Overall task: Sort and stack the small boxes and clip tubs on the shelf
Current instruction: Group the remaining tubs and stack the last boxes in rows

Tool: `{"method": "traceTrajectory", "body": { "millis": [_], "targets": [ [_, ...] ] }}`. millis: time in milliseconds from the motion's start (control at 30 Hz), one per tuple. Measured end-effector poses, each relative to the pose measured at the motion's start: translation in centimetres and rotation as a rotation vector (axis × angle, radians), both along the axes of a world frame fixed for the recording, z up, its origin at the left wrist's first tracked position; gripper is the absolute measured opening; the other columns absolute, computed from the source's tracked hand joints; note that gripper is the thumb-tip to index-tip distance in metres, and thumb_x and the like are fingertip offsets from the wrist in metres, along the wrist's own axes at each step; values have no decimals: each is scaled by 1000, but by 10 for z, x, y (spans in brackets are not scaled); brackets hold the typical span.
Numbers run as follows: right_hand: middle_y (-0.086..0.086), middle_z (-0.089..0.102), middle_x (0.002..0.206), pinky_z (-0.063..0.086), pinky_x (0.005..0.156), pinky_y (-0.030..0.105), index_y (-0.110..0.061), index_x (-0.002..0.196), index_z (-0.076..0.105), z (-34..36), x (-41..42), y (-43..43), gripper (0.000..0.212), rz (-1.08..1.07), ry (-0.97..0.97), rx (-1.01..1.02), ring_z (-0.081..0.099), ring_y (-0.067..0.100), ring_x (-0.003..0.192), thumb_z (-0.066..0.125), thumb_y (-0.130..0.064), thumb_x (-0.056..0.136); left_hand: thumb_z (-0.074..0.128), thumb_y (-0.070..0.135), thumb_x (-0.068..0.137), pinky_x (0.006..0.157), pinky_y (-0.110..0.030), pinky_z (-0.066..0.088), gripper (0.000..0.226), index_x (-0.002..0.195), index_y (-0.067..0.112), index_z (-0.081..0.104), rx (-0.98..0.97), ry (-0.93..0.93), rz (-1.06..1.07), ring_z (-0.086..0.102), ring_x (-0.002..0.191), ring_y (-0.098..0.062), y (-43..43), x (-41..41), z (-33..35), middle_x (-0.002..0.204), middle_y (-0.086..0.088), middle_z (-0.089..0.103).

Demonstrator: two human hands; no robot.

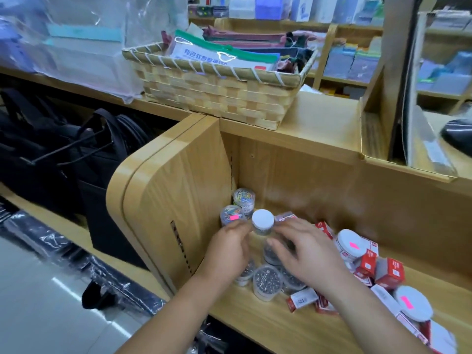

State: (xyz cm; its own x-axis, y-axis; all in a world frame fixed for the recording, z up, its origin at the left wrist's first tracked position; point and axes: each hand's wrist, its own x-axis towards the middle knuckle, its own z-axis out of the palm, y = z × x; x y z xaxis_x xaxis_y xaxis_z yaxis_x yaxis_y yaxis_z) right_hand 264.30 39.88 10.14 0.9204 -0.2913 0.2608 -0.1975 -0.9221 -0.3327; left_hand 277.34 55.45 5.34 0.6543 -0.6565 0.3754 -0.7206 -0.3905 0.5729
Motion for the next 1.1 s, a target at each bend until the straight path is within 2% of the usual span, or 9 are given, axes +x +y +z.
{"method": "traceTrajectory", "body": {
  "millis": [133,267,333,400,467,533,667,867,1100],
  "targets": [
    [-14,49,147,11,123,48,-29,139,50,-4,45,11,67,96,317,-94,26,11,148,12,-60,94,51,5,88,84,-26,56,32,108,13,75,-170,67,60,70,94,-14,31,-10,0,105,1,74],
    [-13,24,163,0,123,51,-31,152,33,-8,59,3,64,75,477,-86,10,11,153,14,-61,100,54,6,85,83,-29,56,29,104,10,76,-227,168,105,70,91,-11,49,-19,-7,102,1,73],
    [-9,23,164,4,123,50,-30,152,34,-8,59,-3,67,89,474,-70,11,14,153,18,-66,98,55,10,87,87,-30,56,29,107,10,75,-213,228,105,69,96,-8,54,-23,-8,106,4,71],
    [0,41,155,21,120,46,-26,144,46,0,51,-7,68,77,338,-49,28,19,148,27,-67,94,55,14,89,92,-29,54,30,112,12,73,-178,262,61,66,102,-6,60,-30,-10,111,7,67],
    [0,63,129,45,103,41,-23,126,63,11,39,-8,47,51,191,26,52,21,127,49,-53,93,57,21,90,97,-30,52,33,120,16,69,-108,253,10,62,110,-4,66,-37,-16,120,10,64],
    [-10,69,107,53,86,37,-25,109,73,16,19,-4,22,-4,30,221,63,10,103,62,-34,92,59,32,90,104,-31,48,38,126,23,67,-59,269,-13,56,122,-1,69,-40,-21,132,12,58],
    [-19,69,102,54,85,35,-29,104,73,8,-44,7,15,-178,-127,332,63,2,98,64,-26,93,61,39,88,107,-28,46,36,121,27,70,-86,237,-1,47,134,2,67,-42,-18,142,14,53],
    [-23,67,99,56,75,31,-33,101,74,-16,-105,30,29,-410,-198,329,64,1,96,60,-54,85,58,40,84,97,-32,52,42,119,19,71,-76,121,-165,59,117,-11,9,-63,4,126,9,63],
    [-18,67,98,52,75,29,-35,100,71,-4,-137,-14,14,-620,-297,433,63,2,91,69,-26,89,65,41,84,96,-34,47,45,123,19,63,85,9,-370,56,113,-23,-111,-86,41,124,3,62]
  ]
}}
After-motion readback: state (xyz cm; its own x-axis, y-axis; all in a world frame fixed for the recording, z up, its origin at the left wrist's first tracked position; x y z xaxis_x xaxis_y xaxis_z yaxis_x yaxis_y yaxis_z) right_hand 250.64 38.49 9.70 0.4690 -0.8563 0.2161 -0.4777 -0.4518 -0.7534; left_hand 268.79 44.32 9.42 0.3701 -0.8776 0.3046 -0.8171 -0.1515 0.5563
